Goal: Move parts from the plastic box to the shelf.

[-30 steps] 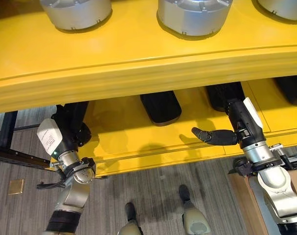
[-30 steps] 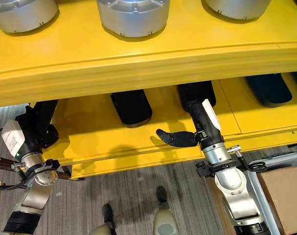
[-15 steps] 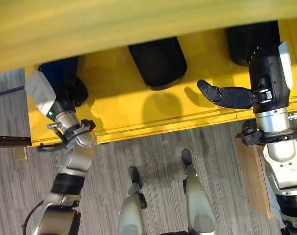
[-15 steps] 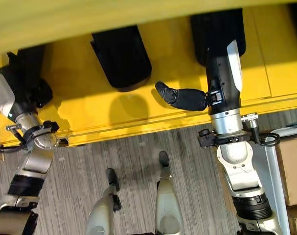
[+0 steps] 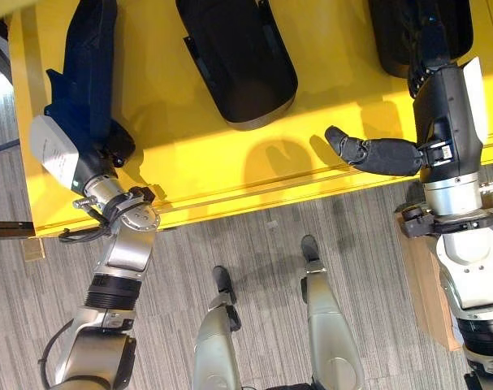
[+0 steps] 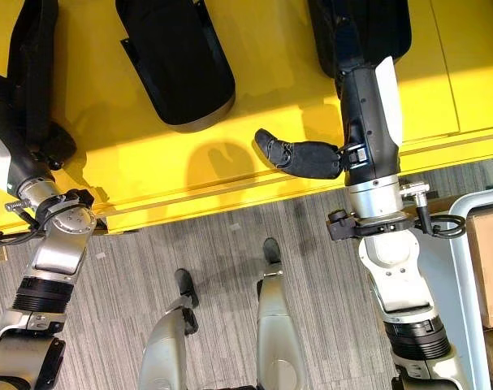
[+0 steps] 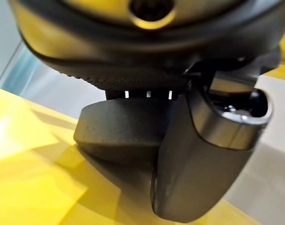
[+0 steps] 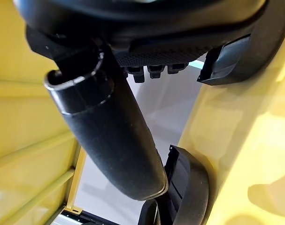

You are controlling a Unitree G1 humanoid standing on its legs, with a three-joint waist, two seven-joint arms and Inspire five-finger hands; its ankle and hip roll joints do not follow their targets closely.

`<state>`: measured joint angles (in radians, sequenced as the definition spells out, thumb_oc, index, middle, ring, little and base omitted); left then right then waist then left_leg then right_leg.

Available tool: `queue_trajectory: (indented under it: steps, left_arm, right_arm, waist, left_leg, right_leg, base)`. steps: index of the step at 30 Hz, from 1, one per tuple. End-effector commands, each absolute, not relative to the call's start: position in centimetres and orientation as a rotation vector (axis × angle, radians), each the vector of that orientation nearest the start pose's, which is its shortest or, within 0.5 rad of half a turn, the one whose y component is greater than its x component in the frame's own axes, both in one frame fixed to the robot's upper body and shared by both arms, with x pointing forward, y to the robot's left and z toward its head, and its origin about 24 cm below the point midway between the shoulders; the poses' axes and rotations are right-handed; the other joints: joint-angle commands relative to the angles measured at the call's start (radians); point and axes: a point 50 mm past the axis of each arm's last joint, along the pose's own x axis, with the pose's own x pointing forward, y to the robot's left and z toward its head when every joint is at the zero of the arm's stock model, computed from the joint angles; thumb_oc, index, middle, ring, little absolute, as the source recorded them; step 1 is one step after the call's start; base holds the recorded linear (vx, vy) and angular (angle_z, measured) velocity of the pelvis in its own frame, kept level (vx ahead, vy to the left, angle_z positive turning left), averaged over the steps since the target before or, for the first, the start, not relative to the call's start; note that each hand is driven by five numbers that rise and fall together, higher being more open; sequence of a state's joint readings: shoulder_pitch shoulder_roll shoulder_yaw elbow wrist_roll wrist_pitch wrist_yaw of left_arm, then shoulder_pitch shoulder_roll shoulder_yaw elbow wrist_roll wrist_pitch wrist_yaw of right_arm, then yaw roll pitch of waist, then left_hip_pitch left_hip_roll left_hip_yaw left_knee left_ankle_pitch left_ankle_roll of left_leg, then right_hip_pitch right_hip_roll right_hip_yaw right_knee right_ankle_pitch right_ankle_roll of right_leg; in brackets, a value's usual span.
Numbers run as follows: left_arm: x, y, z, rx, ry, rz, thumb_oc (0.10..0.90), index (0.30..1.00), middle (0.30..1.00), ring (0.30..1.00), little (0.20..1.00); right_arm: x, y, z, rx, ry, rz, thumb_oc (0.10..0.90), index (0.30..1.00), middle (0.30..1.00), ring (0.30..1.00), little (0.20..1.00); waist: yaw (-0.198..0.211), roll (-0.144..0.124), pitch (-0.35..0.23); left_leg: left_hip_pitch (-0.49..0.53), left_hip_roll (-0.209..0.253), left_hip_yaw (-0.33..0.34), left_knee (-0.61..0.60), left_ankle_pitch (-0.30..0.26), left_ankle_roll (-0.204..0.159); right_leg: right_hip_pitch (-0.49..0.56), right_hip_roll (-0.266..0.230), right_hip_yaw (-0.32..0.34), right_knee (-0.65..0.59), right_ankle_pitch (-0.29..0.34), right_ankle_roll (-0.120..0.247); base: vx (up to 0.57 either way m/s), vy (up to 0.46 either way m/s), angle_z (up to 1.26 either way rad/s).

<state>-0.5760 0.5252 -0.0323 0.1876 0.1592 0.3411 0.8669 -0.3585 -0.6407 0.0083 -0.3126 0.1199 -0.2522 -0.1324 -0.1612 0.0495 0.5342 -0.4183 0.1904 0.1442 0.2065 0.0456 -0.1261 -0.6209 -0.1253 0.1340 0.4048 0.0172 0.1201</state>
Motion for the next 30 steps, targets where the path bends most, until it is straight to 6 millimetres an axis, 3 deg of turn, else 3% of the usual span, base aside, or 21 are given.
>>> queue_trajectory:
  steps: [1, 11, 18, 30]
  left_arm:
    - [32.4, 27.4, 20.7, 0.522, -0.364, 1.009, 0.400, 0.300, 0.300, 0.300, 0.300]
    - [33.2, 27.5, 18.9, 0.364, -0.293, 0.984, 0.400, 0.300, 0.300, 0.300, 0.300]
    - [33.7, 28.0, 19.1, 0.228, -0.299, 0.983, 0.400, 0.300, 0.300, 0.300, 0.300]
    - [34.3, 28.1, 19.5, 0.224, -0.302, 1.006, 0.400, 0.300, 0.300, 0.300, 0.300]
  right_arm:
    - [21.7, -17.2, 30.1, -0.409, -1.318, 0.118, 0.900, 1.000, 1.000, 1.000, 1.000]
    - [22.3, -16.3, 30.6, -0.434, -1.304, 0.168, 0.900, 1.000, 1.000, 1.000, 1.000]
    - [22.5, -15.9, 30.8, -0.459, -1.294, 0.210, 0.900, 1.000, 1.000, 1.000, 1.000]
    - [22.9, -15.6, 31.0, -0.460, -1.268, 0.233, 0.900, 1.000, 1.000, 1.000, 1.000]
  waist:
    - [-0.026, -0.038, -0.014]
    - [-0.014, -0.039, -0.014]
    - [-0.019, -0.042, -0.014]
    - [-0.034, -0.050, -0.014]
  left_leg:
    - [-0.070, 0.002, -0.042, 0.029, 0.017, 0.011]
    - [-0.075, 0.006, -0.042, 0.028, 0.023, 0.006]
    - [-0.056, 0.011, -0.037, 0.021, 0.025, 0.004]
    - [-0.043, 0.018, -0.033, 0.021, 0.023, 0.002]
  right_leg:
    - [0.054, 0.019, -0.064, 0.086, -0.157, -0.073]
    - [0.047, 0.015, -0.078, 0.099, -0.163, -0.077]
    - [0.061, 0.014, -0.081, 0.097, -0.168, -0.080]
    - [0.070, 0.023, -0.070, 0.097, -0.173, -0.086]
  base:
    - [-0.04, 0.009, 0.01]
    - [-0.02, -0.014, 0.00]
    - [0.00, 0.000, 0.00]
    - [0.00, 0.000, 0.00]
